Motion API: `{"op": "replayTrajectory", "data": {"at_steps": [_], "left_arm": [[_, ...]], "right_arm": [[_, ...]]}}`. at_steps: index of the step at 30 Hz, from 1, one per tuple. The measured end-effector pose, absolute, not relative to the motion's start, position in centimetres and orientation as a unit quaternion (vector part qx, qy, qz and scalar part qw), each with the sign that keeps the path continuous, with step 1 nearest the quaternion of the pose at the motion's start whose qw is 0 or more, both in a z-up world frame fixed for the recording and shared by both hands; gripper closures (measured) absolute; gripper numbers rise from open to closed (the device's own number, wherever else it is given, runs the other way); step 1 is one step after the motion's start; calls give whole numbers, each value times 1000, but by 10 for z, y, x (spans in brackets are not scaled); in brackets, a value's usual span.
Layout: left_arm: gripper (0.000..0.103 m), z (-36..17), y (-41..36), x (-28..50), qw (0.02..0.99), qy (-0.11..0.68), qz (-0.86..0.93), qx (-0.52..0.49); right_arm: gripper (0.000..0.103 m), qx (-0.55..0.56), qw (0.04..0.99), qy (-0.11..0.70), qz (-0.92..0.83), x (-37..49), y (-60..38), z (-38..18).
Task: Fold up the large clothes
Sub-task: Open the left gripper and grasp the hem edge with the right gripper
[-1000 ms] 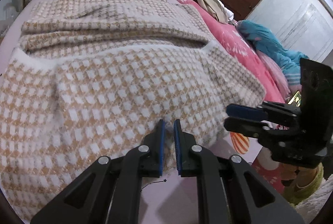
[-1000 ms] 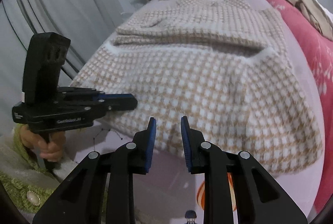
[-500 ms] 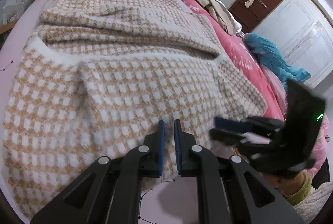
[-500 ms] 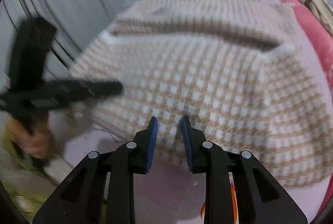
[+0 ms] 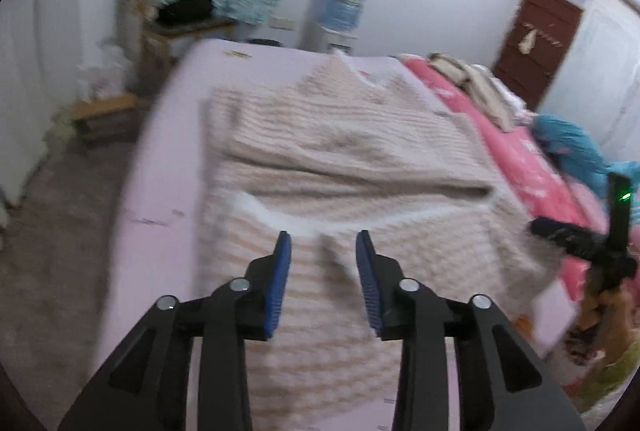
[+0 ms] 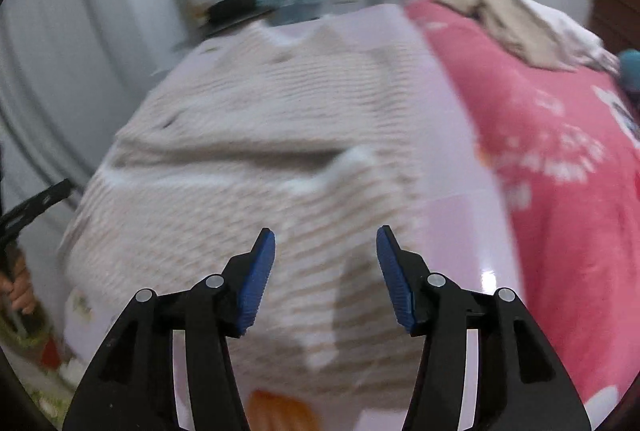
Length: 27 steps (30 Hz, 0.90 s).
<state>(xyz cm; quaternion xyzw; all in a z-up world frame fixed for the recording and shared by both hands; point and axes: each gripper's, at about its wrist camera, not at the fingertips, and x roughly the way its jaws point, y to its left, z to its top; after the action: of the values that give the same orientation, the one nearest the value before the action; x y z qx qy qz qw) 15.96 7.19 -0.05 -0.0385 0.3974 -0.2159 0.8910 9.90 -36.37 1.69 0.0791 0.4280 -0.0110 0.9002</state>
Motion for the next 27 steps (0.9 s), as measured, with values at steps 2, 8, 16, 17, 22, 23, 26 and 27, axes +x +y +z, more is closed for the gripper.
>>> {"op": "replayTrajectory", "data": {"at_steps": [2,8,16,17,22,23,26,27], "left_arm": [[64,-4,78,168,895,402,-191,-24],[60,-15,82,188,895,417,-155,-23],[67,-28,65,202,890,425,-166,5],[69,-28,62,203,890,425,-163,12],[103,-31,56,206,892,427,-138,50],[103,-29,57,205,896,420,-133,55],[103,-14,61,197,912,387,-121,61],[103,-7,63,196,918,376,-115,61]], "right_arm": [[52,77,900,428,-26,109,-373,14],[52,61,894,442,-33,130,-381,1],[75,44,883,466,-23,151,-379,-13],[80,37,883,467,-23,152,-377,-12],[97,25,888,459,-31,148,-371,-8],[97,21,890,454,-35,146,-368,-5],[98,24,898,437,-43,142,-367,7],[98,28,902,429,-44,141,-368,12]]}}
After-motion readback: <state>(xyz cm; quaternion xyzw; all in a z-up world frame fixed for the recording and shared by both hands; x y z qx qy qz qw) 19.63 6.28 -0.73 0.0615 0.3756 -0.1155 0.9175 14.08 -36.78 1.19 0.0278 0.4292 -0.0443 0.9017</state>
